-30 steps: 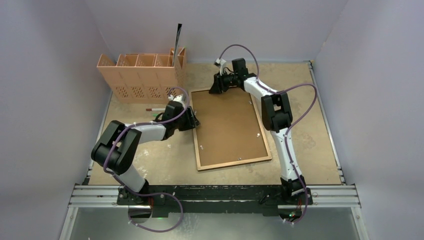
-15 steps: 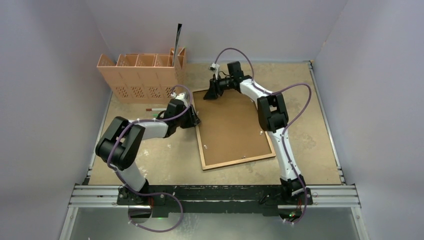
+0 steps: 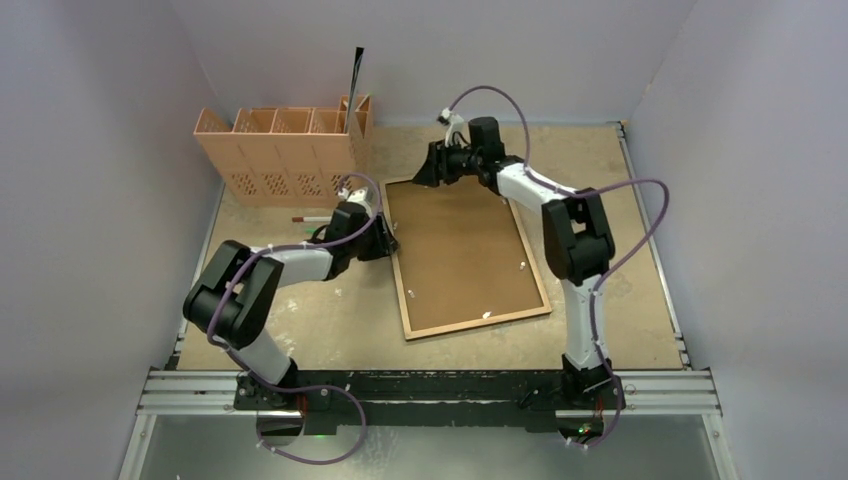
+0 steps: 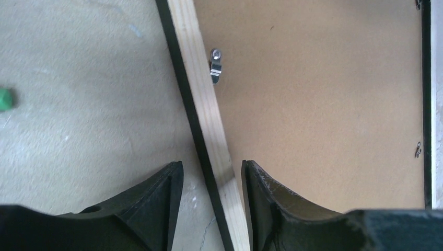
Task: Put the photo into the frame
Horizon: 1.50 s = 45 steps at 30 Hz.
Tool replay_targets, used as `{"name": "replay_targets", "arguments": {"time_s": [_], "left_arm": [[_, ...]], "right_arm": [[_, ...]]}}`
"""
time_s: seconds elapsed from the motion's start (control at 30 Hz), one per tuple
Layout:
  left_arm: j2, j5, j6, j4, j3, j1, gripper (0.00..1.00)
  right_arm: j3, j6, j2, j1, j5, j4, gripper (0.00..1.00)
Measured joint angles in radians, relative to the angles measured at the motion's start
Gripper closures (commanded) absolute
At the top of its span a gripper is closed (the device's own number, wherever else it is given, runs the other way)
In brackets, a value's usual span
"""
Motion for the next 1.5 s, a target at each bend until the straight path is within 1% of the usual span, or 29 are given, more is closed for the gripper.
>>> {"name": "replay_targets", "arguments": {"time_s": [0.17,0.3,0.4,0.5,0.6,0.7,0.87,1.1,1.33,1.5], "left_arm": [[-0.061,-0.016,-0.012,-0.026,-0.042,0.000,0.49],[-0.097,-0.019,-0.019,-0.032,-0.064,0.000,0.48],[-0.101,-0.008,-0.023,-0.031,-0.077,0.000,0.49],[-0.101,0.020,-0.035,-0.023,-0.095,0.000,0.51],[-0.098,0.045,-0.048,-0.005,-0.104,0.000,0.57],[-0.088,0.066,-0.056,0.018,-0.111,0.000,0.63],[-0.086,0.086,-0.079,0.058,-0.132,0.000,0.70],[-0.084,0.097,-0.110,0.126,-0.166,0.000,0.73],[-0.090,0.097,-0.130,0.184,-0.204,0.000,0.74],[-0.102,0.098,-0.132,0.231,-0.242,-0.004,0.74]], "right_arm": [[-0.159,0.135,-0.216,0.000,0.184,0.097,0.47],[-0.294,0.220,-0.344,-0.001,0.281,0.137,0.48],[-0.411,0.284,-0.415,-0.001,0.305,0.153,0.50],[-0.560,0.353,-0.478,0.001,0.298,0.170,0.51],[-0.684,0.409,-0.509,0.018,0.285,0.173,0.52],[-0.768,0.449,-0.514,0.067,0.280,0.172,0.55],[-0.834,0.492,-0.529,0.180,0.257,0.169,0.62],[-0.873,0.518,-0.571,0.304,0.267,0.166,0.67],[-0.951,0.526,-0.573,0.348,0.289,0.171,0.69],[-0.956,0.523,-0.546,0.354,0.286,0.211,0.70]]}}
